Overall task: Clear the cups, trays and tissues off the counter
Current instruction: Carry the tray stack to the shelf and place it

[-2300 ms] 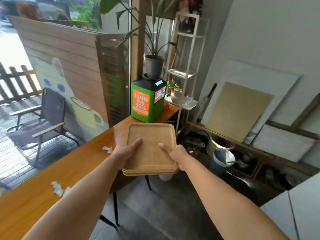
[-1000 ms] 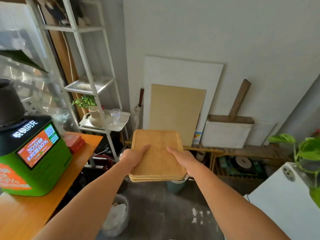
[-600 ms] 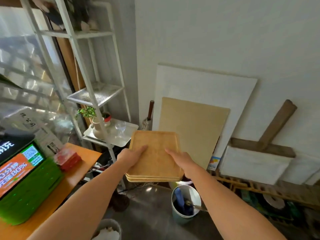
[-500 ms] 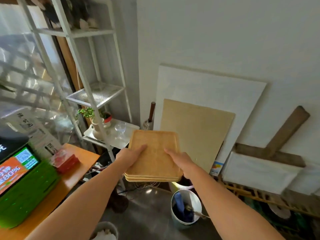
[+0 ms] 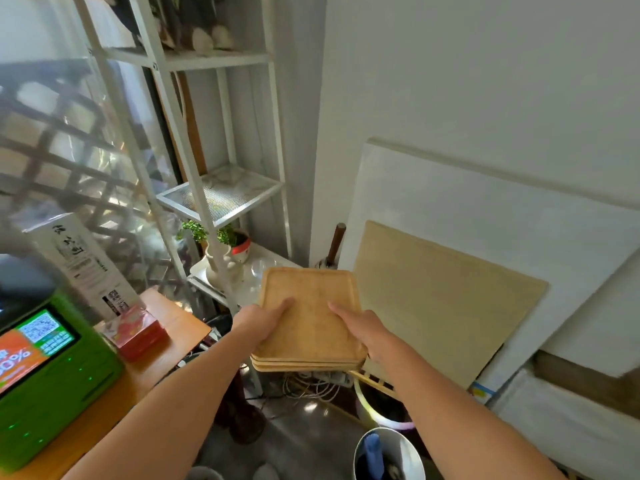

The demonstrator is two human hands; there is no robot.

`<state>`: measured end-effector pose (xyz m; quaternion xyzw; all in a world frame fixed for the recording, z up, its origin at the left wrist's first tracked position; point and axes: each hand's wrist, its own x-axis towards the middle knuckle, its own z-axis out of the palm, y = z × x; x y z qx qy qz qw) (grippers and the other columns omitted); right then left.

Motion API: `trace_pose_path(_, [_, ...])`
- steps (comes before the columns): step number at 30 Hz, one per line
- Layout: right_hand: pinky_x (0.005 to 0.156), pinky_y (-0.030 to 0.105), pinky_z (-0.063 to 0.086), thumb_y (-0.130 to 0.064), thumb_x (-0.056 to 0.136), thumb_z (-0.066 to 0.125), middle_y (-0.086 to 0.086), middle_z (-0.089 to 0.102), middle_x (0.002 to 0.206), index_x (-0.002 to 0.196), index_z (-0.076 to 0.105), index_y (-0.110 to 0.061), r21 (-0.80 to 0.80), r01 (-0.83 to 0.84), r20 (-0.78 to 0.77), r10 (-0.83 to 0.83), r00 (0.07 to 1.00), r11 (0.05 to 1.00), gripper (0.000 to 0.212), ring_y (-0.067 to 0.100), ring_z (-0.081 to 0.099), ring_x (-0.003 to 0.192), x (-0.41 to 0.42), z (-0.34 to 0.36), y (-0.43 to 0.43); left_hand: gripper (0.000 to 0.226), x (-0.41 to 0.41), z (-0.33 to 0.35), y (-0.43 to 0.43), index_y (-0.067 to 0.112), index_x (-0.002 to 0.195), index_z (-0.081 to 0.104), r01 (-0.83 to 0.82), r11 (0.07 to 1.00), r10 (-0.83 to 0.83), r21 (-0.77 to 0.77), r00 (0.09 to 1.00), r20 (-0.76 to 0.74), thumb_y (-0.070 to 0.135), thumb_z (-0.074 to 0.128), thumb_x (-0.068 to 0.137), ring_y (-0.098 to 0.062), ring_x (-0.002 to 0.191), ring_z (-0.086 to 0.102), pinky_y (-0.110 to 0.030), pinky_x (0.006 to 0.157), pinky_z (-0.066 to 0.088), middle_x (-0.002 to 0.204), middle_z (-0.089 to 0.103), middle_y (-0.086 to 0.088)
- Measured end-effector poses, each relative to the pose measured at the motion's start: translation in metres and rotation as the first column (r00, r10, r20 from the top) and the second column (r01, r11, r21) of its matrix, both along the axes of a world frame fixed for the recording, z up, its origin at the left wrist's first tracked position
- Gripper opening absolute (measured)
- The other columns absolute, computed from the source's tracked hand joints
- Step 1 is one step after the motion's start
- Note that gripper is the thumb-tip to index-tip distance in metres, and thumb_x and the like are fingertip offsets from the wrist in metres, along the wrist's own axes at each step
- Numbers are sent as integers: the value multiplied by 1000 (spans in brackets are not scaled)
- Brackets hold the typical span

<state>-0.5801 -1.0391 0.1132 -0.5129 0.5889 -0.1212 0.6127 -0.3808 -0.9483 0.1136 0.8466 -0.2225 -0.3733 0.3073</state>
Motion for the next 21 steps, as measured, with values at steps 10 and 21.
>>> trace_pose_path(10, [60,28,51,-68,69,78,0,68,95,128,60,-10,-109,-60,56,66,996,992,85,16,67,82,116,49,-135,87,110,53,-120,13,122,59,-67,988,76,-142,995,58,80,66,67,-17,71,59,-32,64,48,84,61,2])
trace_pose_path(21, [63,30,54,-70,65,79,3,67,99,136,52,-11,-164,-367,-21,369,929,916,96,19,67,88,231,96,-284,88,189,62,-218,0,123,57,-433,867,397,-249,900,-182,68,75,70,-36,106,64,-45,91,56,116,65,-16])
